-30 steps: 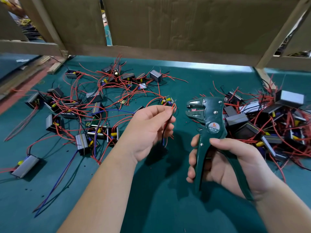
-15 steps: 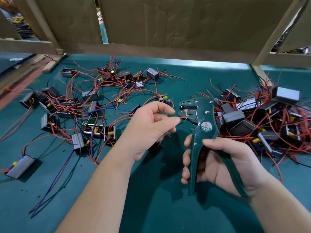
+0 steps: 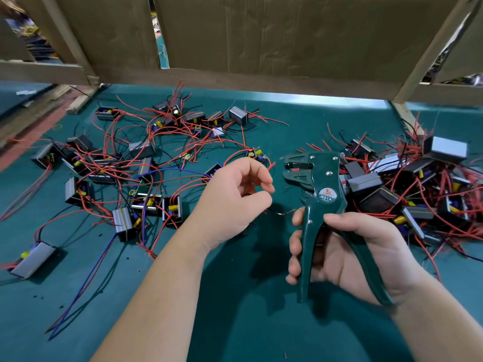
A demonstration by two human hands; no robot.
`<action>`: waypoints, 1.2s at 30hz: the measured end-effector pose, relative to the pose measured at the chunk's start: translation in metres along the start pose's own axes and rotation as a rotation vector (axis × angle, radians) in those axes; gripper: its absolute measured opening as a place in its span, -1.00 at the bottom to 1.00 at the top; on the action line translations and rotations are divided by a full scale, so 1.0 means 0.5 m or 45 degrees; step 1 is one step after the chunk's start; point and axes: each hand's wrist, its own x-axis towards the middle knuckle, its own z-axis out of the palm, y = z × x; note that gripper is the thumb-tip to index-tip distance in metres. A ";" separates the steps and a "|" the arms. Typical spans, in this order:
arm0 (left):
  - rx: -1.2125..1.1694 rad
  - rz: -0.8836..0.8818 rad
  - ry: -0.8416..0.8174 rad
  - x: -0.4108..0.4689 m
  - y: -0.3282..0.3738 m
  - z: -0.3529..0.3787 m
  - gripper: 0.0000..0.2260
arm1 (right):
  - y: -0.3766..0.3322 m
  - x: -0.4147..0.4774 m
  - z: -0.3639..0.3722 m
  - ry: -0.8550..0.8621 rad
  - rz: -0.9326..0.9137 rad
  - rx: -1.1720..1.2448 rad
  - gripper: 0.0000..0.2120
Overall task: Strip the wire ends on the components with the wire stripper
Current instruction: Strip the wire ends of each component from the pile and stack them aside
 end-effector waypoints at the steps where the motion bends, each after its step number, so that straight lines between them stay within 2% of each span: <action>1: 0.013 0.013 -0.006 -0.001 0.002 0.000 -0.81 | 0.000 -0.001 0.000 -0.020 0.009 -0.003 -0.52; 11: 0.229 0.126 -0.102 -0.008 0.009 -0.005 -0.98 | -0.003 -0.008 -0.001 -0.184 0.048 -0.046 -0.61; 15: 0.268 0.157 -0.083 -0.005 0.005 -0.013 -0.87 | -0.003 -0.009 -0.002 -0.155 0.046 -0.086 -0.61; 19: 0.257 0.184 -0.054 -0.006 0.012 -0.018 -0.87 | -0.002 -0.009 -0.001 -0.120 0.035 -0.129 -0.63; 23: 0.376 0.238 0.002 -0.006 0.012 -0.020 -0.80 | 0.000 -0.009 -0.001 -0.095 0.031 -0.177 -0.63; 36: 0.488 0.287 0.034 -0.006 0.005 -0.014 -0.78 | 0.000 -0.012 -0.006 -0.063 0.059 -0.195 -0.66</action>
